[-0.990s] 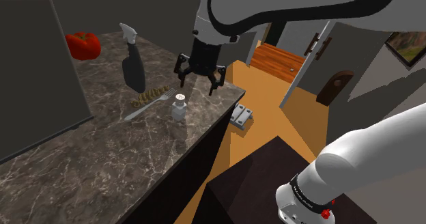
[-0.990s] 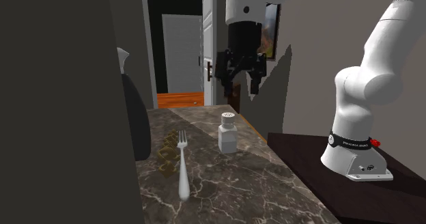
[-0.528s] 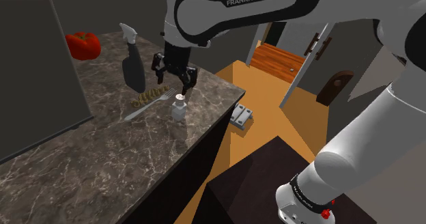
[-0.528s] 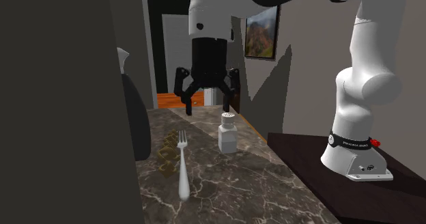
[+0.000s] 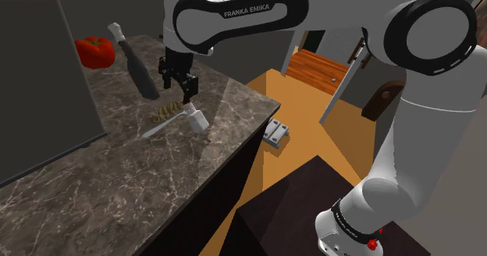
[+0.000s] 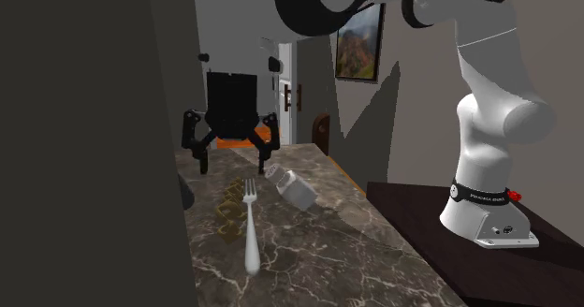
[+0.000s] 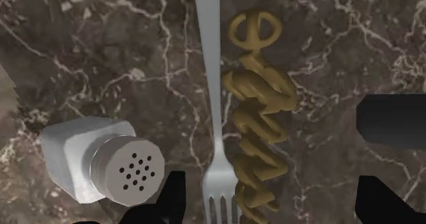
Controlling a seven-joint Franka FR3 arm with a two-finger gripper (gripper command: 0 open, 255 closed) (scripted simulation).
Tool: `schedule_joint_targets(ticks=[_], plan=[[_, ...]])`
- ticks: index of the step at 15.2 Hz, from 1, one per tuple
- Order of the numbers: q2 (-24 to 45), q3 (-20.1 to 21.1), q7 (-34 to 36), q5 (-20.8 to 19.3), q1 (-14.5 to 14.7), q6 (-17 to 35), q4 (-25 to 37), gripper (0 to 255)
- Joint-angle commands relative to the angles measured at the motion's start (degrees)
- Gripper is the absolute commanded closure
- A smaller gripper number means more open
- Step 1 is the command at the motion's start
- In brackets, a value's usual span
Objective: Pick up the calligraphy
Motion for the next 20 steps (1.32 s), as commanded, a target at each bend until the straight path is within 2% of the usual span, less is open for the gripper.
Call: schedule_joint_targets(ticks=[1, 8, 9, 18, 20], plan=[[2.1, -0.7, 1.4, -1.1, 0.7, 0.4, 0.5, 0], [3.6, -1.3, 2.1, -2.2, 1.0, 4.1, -1.8, 0], [3.6, -1.3, 2.0, -2.2, 1.0, 4.0, -1.8, 255], [3.6, -1.3, 2.1, -2.2, 1.0, 4.1, -1.8, 255], [3.0, -1.1, 1.8, -1.8, 0.9, 2.8, -1.0, 255]])
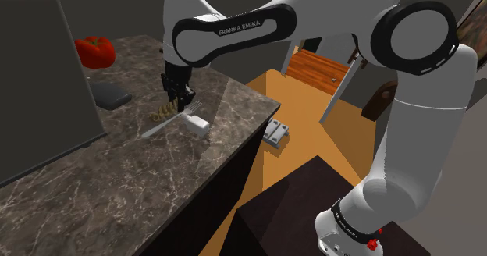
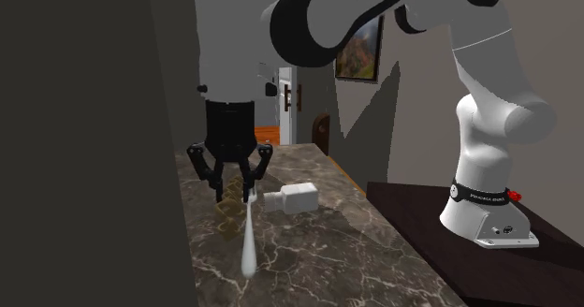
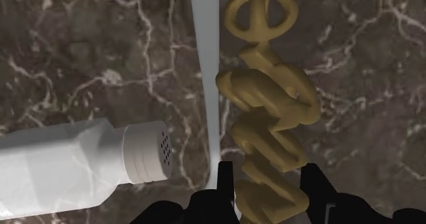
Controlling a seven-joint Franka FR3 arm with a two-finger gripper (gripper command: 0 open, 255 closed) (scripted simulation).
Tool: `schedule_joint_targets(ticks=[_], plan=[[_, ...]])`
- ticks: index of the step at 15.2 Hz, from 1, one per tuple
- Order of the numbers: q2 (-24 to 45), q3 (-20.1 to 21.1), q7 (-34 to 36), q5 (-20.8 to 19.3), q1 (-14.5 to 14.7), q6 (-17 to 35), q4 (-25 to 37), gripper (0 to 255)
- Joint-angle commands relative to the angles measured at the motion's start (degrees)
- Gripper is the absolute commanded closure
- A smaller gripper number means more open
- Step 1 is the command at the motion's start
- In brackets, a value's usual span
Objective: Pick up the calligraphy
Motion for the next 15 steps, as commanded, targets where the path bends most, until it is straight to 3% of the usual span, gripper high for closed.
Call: schedule_joint_targets(ticks=[1, 15], plan=[[-0.5, 0.2, -0.2, 0.4, -0.1, -1.2, 0.7, 255], [-3.0, 1.1, -1.3, 2.3, -0.3, -9.5, 7.0, 255]])
